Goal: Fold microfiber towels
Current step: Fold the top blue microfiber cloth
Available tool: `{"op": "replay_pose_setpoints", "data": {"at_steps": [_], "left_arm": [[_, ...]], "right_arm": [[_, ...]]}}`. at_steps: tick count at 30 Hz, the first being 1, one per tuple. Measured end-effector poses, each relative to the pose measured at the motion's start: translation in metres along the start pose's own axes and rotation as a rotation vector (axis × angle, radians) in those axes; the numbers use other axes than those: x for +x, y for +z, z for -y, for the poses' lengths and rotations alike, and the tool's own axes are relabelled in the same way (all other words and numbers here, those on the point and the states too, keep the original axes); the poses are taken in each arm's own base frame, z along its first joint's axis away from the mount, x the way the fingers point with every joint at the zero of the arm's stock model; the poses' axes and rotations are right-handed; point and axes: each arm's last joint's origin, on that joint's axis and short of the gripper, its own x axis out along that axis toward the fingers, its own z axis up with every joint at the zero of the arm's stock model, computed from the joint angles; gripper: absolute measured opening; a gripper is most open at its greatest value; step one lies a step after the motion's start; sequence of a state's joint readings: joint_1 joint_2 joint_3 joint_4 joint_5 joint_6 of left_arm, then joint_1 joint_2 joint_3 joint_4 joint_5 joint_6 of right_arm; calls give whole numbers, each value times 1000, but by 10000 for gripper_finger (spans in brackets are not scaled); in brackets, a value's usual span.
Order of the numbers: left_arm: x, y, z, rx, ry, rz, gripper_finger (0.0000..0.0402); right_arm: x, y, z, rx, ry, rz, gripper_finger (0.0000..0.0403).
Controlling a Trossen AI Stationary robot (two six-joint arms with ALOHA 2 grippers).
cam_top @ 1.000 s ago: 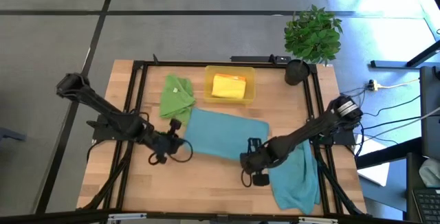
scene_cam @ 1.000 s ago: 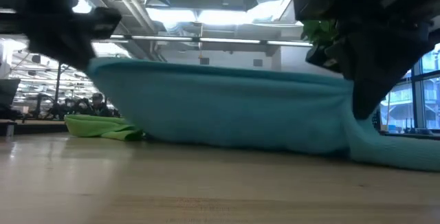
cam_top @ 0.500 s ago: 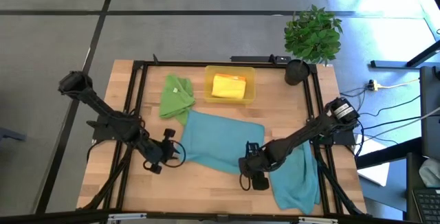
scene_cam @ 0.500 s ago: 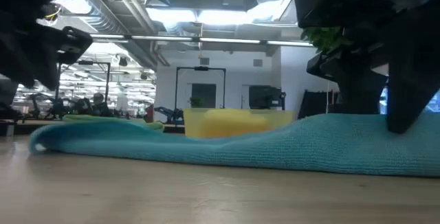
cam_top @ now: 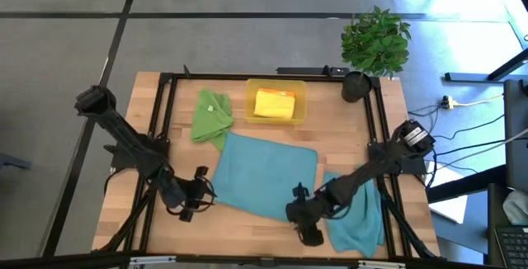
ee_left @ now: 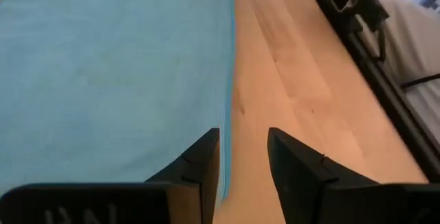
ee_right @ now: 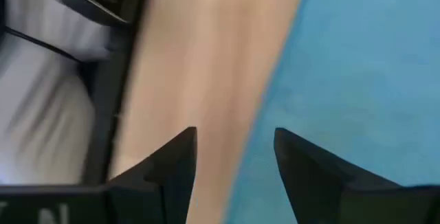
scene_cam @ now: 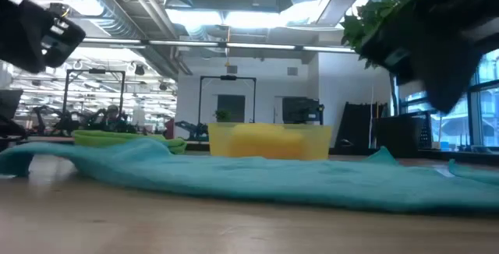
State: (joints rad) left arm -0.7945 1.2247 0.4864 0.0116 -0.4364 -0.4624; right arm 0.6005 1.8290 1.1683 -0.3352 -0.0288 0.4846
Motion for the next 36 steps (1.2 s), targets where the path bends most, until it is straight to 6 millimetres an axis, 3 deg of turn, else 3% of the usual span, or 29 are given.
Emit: {"op": "replay_pose_setpoints", "data": {"at_steps": [5,11,20,24,31,36], "left_arm": [[25,-12,9,12,16,-12,112],[45,-17,17,12,45,-54,112],[49,12,40,170,226,-134,112],[51,21,47,108,280,-194,112],[65,13,58,-13,373,-279,112],[51,31,79,-9,503,-312,112]], "right_arm": [[0,-3,-17,-19,44,42,194],[0,-6,-15,-8,-68,59,194],[-4,-2,23,34,-418,76,194],[-6,5,44,110,-465,77,194],[-8,13,64,152,-496,83,194],[-8,12,65,141,-502,72,194]]}}
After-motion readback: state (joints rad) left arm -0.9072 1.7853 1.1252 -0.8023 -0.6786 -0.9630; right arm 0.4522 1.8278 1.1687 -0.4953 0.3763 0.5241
